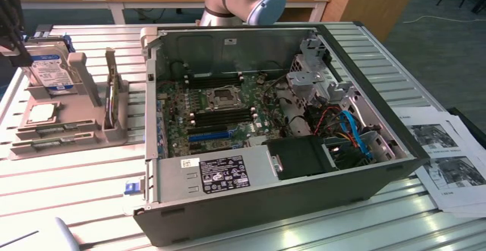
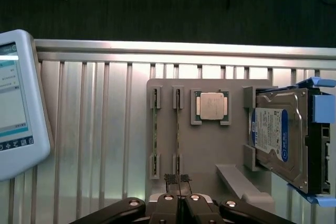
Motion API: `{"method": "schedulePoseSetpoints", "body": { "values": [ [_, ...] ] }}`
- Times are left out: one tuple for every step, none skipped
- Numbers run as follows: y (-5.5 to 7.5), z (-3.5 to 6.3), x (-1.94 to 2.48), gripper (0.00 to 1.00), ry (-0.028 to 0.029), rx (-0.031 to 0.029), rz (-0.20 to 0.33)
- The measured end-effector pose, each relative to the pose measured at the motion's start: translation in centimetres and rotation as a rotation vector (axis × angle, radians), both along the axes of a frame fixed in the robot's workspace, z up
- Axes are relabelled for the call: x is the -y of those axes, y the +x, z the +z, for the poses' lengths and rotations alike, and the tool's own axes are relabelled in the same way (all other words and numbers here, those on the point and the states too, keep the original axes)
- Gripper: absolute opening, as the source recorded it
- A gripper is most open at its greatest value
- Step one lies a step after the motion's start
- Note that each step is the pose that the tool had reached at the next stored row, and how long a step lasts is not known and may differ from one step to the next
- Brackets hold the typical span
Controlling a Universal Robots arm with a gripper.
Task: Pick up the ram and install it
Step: 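Pick up the ram and move it above insertion slot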
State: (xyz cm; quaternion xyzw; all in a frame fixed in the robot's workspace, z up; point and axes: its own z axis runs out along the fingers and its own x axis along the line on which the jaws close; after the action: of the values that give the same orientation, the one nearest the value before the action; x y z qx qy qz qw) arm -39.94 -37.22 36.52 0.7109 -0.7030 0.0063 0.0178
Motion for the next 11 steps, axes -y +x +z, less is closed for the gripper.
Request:
{"method": "schedulePoseSetpoints", "body": {
  "values": [
    [0.0,-0.01,0.0,0.1,0.0001,0.0004,0.0],
    [0.0,-0.01,0.0,0.1,0.0001,0.0004,0.0],
    [0.0,-0.01,0.0,0.1,0.0001,0.0005,0.0],
    [0.0,-0.01,0.0,0.1,0.0001,0.0006,0.0],
    [-0.01,-0.01,0.0,0.1,0.0001,0.0005,0.0],
    [-0.01,0.0,-0.01,0.1,0.0012,0.0005,0.0],
    [-0.02,-0.02,-0.01,0.1,0.0041,0.0006,0.0],
    [-0.02,-0.05,-0.01,0.1,0.0073,0.0006,0.0],
    [-0.01,-0.06,-0.01,0.1,0.0099,0.0005,0.0],
    [-0.01,-0.08,0.0,0.1,0.0123,0.0005,0.0],
    [-0.01,-0.09,-0.01,0.1,0.0148,0.0004,0.0]
  ]
}}
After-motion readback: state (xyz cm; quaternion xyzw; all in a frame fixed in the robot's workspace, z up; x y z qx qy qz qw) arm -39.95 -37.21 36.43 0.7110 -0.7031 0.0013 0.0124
